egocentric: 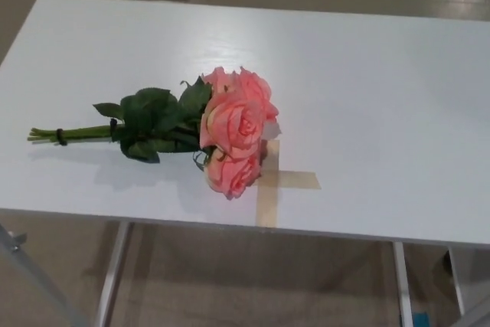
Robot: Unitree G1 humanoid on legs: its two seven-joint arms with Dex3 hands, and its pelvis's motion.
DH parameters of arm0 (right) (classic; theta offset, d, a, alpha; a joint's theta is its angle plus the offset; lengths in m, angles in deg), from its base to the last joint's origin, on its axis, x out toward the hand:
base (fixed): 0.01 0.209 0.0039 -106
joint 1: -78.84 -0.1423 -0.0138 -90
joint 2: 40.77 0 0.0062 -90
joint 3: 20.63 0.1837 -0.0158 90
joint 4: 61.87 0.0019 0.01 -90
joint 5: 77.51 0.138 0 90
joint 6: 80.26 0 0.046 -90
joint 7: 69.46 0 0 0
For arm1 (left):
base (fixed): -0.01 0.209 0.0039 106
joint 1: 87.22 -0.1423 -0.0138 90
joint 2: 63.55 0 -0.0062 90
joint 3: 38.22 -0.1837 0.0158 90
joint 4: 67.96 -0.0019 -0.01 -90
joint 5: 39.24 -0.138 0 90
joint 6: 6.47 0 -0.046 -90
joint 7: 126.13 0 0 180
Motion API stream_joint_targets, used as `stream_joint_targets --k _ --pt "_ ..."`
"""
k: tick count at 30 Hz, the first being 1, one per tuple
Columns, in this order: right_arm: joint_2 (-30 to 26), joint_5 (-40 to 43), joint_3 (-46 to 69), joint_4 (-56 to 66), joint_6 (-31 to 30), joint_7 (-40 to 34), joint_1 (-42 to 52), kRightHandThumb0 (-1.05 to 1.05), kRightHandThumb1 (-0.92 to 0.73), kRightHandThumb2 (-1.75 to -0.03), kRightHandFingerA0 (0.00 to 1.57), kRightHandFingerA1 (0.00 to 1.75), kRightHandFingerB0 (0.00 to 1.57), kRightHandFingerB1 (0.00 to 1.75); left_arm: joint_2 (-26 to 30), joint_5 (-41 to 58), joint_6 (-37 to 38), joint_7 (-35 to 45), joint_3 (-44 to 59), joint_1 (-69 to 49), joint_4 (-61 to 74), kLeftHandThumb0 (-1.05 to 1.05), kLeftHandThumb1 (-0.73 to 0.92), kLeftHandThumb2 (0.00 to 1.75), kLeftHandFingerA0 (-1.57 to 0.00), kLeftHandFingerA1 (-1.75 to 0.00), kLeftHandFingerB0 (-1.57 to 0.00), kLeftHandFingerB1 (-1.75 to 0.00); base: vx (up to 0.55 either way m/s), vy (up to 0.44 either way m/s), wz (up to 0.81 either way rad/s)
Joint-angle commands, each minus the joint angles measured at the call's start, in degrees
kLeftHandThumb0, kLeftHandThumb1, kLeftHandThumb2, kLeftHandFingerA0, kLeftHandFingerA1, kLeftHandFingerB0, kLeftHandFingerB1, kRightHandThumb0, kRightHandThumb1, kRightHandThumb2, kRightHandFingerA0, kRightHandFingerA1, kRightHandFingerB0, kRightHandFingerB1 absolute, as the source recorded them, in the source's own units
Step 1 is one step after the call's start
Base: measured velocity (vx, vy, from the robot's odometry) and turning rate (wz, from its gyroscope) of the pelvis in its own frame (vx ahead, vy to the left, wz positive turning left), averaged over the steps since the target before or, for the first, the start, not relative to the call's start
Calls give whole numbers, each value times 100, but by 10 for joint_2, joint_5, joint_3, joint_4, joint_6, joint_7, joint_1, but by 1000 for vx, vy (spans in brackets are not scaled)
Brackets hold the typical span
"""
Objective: Use the left hand to pick up the rose and passes it to a human.
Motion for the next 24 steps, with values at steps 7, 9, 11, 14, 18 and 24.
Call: stream_joint_targets --k 7,9,11,14,18,24 --pt "-6 0 1 -12 16 -2 10 -46 -51 -81 70 62 50 53 -1 10 32 31 8 -6 -11 -54 41 71 -57 -52 -27 -41 0 0 0" --pt "-12 1 3 -12 15 2 4 -46 -51 -81 70 62 50 53 -7 8 34 34 5 5 -7 -52 48 55 -51 -39 -28 -31 0 0 0" --pt "-21 5 8 -13 19 3 9 -46 -51 -81 69 61 49 53 -17 2 52 54 -9 12 18 -30 26 86 -7 -51 -6 -48 0 0 0" --pt "-24 4 8 -14 23 3 19 -47 -51 -81 68 61 48 53 -8 -3 96 91 -33 -17 83 -33 26 86 -1 -49 0 -46 0 0 0" --pt "-23 2 8 -14 23 4 31 -48 -51 -81 66 60 48 53 7 29 121 155 -41 -105 233 -32 26 86 -1 -48 0 -46 0 0 0" --pt "-26 0 8 -17 24 5 35 -43 -61 -59 72 48 52 39 77 77 108 244 -38 -280 540 -58 41 69 -19 -38 -28 -39 0 0 0"
